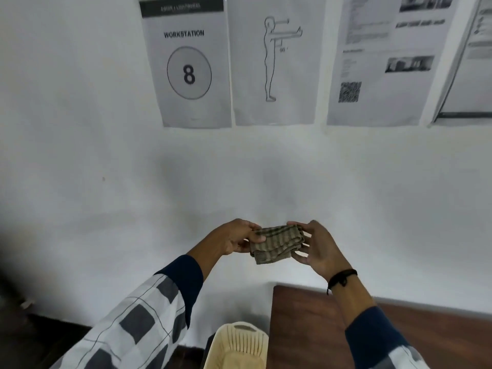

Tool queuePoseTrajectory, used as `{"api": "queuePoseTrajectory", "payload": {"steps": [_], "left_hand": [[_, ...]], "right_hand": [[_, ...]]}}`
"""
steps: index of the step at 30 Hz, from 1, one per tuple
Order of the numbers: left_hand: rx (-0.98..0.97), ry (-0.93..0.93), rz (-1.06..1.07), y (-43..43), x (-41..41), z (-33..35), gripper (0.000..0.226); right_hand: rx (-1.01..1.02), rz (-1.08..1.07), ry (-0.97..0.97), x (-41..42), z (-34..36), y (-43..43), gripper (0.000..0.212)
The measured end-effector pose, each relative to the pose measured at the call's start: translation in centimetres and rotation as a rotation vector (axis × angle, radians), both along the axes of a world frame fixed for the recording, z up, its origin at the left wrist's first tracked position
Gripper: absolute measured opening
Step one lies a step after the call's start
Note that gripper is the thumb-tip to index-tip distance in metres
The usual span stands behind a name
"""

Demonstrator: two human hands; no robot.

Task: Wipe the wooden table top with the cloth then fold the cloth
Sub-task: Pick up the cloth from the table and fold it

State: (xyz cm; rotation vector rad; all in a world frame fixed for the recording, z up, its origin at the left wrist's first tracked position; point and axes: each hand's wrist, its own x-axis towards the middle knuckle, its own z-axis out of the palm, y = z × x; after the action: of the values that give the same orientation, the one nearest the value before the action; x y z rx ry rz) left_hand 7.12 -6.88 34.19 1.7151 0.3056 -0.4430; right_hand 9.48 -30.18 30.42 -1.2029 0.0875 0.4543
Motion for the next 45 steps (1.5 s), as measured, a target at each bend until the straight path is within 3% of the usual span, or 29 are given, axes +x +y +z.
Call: {"api": "queuePoseTrajectory", "payload": {"steps": [3,6,9,11,14,17,20,23,27,30,33,37,40,45], "left_hand": [[0.111,0.04,-0.039,1.5,0.1,-2.4,0.042],[0.225,0.0,-0.06,3.1,0.0,-5.0,0.032],[0.244,-0.035,0.002,4.1,-0.1,-7.9,0.031],[0.152,0.007,0.098,4.9,-0.1,-9.7,0.029],[-0.178,0.218,0.299,6.1,-0.2,-11.8,0.021],[-0.497,0.421,0.385,7.0,-0.5,-14.2,0.048],[-0.513,0.485,0.353,7.2,-1.0,-16.2,0.064],[-0.492,0.456,0.378,7.4,-1.1,-17.6,0.05],[-0.478,0.391,0.382,8.3,-0.5,-18.7,0.047],[-0.428,0.363,0.35,8.8,-0.5,-19.1,0.045],[-0.415,0.356,0.327,9.1,-1.1,-20.3,0.05],[-0.378,0.379,0.352,9.5,-2.0,-23.0,0.044],[-0.359,0.395,0.341,9.7,-2.5,-24.9,0.031],[-0.264,0.392,0.256,9.6,-2.9,-27.3,0.031]], "right_hand": [[-0.136,0.111,-0.072,-0.4,-3.2,1.2,0.029],[-0.439,0.184,-0.301,-1.2,-5.9,3.1,0.045],[-0.64,0.206,-0.471,-1.5,-8.3,5.5,0.028],[-0.684,0.153,-0.503,-1.4,-9.7,6.9,0.025],[-0.736,0.107,-0.546,-1.2,-11.7,8.7,0.033],[-0.707,0.078,-0.55,-1.6,-13.1,9.8,0.045],[-0.663,0.033,-0.636,-2.6,-14.9,11.2,0.057],[-0.651,0.043,-0.621,-3.2,-17.0,11.6,0.046],[-0.476,-0.045,-0.414,-4.5,-19.5,11.9,0.04],[-0.16,-0.049,-0.089,-5.7,-21.4,12.9,0.038],[0.135,-0.075,0.266,-6.6,-23.0,13.7,0.051],[0.461,-0.217,0.544,-7.9,-24.7,14.6,0.054],[0.503,-0.334,0.697,-8.3,-26.2,15.4,0.037],[0.431,-0.272,0.878,-8.3,-29.0,15.6,0.029]]}}
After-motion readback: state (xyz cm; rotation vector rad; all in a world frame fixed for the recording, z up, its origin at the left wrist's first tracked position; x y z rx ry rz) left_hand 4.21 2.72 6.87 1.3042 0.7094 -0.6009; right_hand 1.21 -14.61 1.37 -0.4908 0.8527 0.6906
